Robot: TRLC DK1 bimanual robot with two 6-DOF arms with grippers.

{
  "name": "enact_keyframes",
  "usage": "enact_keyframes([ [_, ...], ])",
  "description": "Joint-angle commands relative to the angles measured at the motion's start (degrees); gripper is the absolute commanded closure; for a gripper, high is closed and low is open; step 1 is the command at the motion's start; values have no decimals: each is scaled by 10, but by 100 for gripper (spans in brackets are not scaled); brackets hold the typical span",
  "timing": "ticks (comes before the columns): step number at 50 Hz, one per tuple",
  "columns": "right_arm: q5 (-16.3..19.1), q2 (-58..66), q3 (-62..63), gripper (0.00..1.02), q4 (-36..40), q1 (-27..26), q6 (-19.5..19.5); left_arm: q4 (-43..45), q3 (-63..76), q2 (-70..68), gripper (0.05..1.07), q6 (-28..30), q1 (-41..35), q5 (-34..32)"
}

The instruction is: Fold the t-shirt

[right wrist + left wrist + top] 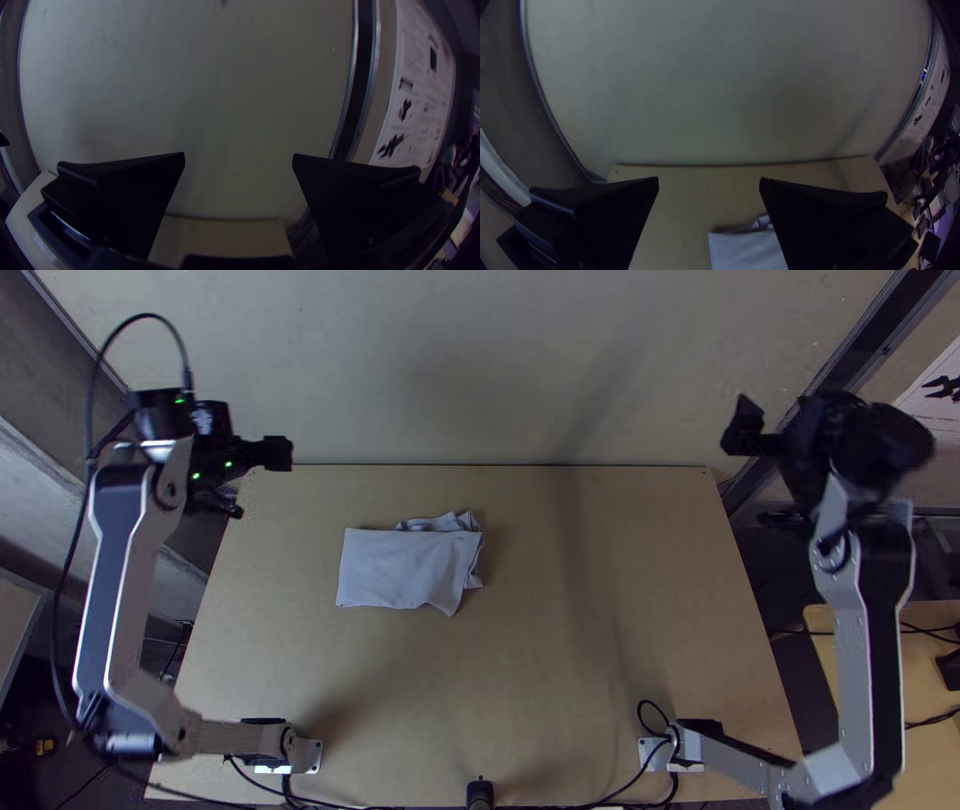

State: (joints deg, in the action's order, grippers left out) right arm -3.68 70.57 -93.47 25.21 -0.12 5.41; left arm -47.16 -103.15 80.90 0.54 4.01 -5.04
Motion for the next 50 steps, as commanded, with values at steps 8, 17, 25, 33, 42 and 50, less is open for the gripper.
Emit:
enact_keyframes([
  [8,-4,-141,152,4,-110,14,47,174,209,-175,10,32,57,8],
  [17,-4,-249,283,4,-206,21,52,269,352,-288,10,35,92,7],
  [25,-4,-347,412,4,-296,43,73,378,503,-410,10,22,99,8],
  [33,-4,-471,550,4,-353,51,99,452,643,-540,10,25,100,7],
  [42,-4,-590,652,4,-320,58,103,465,762,-669,10,36,98,-9],
  [50,-4,-693,737,4,-271,60,103,465,841,-736,10,35,97,-10],
])
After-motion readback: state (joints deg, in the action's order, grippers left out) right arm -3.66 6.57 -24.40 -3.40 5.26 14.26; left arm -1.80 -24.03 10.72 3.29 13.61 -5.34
